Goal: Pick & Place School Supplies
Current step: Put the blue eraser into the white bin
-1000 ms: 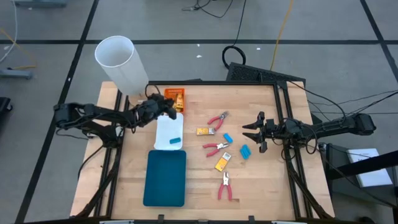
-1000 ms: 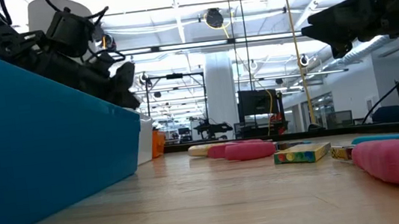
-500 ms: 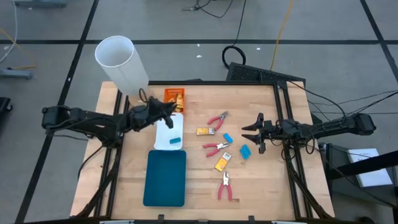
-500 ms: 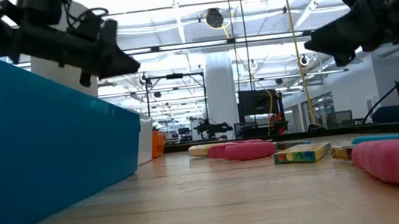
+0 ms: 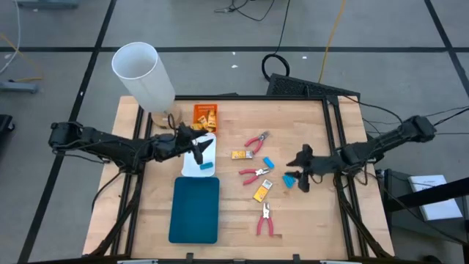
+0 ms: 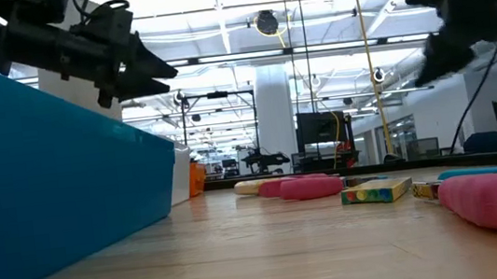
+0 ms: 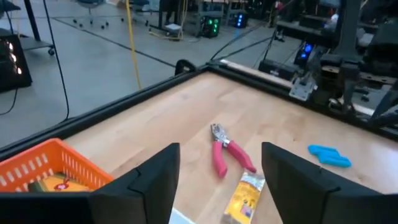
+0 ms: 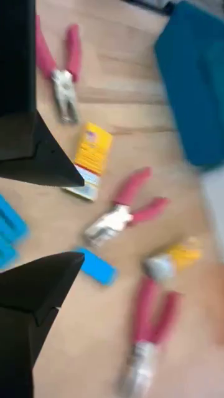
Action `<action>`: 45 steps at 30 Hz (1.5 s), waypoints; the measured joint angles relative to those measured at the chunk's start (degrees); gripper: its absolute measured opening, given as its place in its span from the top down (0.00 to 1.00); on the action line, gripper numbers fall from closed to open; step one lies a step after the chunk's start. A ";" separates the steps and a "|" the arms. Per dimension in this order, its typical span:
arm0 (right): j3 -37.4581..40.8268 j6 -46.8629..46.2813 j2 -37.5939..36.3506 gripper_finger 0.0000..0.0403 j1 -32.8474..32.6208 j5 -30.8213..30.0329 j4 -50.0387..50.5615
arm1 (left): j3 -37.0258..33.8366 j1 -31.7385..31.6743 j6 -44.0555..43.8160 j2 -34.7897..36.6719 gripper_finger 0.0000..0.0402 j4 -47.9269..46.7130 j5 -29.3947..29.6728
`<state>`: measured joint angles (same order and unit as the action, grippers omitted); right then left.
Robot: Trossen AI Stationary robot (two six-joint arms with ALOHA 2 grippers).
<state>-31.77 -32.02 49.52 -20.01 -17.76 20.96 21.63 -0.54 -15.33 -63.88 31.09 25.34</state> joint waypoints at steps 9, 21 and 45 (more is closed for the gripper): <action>-1.57 -15.98 15.95 0.66 -1.25 4.27 14.36 | 0.00 -0.02 -0.18 -0.02 0.40 -1.38 0.04; -0.05 -16.95 22.53 0.53 -0.94 4.68 3.30 | 0.00 0.00 -1.68 -0.02 0.40 -1.40 0.09; 2.20 -24.53 26.60 0.62 2.83 2.61 6.70 | 0.00 -0.02 -2.10 -0.02 0.40 -1.34 0.20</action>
<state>-29.56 -56.55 76.12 -17.18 -15.15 27.66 21.63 -0.56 -17.43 -63.90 29.76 25.54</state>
